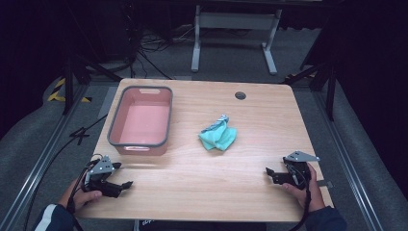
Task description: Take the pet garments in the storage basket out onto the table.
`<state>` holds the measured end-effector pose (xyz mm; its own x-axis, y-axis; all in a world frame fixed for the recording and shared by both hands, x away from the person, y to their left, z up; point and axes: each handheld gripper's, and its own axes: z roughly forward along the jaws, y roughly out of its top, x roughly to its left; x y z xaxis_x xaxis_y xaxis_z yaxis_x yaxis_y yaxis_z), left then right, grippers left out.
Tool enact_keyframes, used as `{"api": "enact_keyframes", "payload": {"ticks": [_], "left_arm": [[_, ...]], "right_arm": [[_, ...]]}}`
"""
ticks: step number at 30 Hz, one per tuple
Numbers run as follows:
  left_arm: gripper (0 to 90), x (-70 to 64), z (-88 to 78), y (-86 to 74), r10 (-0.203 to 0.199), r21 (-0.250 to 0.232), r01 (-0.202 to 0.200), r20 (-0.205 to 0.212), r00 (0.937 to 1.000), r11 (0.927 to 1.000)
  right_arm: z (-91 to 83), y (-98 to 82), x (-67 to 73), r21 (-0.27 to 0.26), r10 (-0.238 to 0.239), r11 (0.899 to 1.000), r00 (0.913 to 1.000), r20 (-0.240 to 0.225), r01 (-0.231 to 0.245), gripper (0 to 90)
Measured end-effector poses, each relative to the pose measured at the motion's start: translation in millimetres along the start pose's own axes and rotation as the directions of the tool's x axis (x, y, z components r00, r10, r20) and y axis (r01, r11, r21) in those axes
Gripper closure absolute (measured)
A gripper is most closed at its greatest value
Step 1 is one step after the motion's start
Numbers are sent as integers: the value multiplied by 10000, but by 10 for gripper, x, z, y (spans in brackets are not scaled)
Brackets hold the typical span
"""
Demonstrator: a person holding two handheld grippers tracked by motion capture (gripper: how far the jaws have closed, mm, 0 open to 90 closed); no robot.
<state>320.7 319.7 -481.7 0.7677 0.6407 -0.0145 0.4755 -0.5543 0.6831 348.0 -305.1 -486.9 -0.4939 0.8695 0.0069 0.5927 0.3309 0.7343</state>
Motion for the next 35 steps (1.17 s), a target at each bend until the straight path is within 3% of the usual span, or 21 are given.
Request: {"api": "enact_keyframes", "payload": {"ticks": [26,35], "left_arm": [[131,1,22,9,-26,-88,25,-80,10000,10000],[85,-15,58,44,-307,86,309,-265,9992,9995]], "right_arm": [[-2,-1,2,11,26,10000,10000,10,-26,147],[-3,-2,-1,6,10,10000,10000,-17,-10,148]]}}
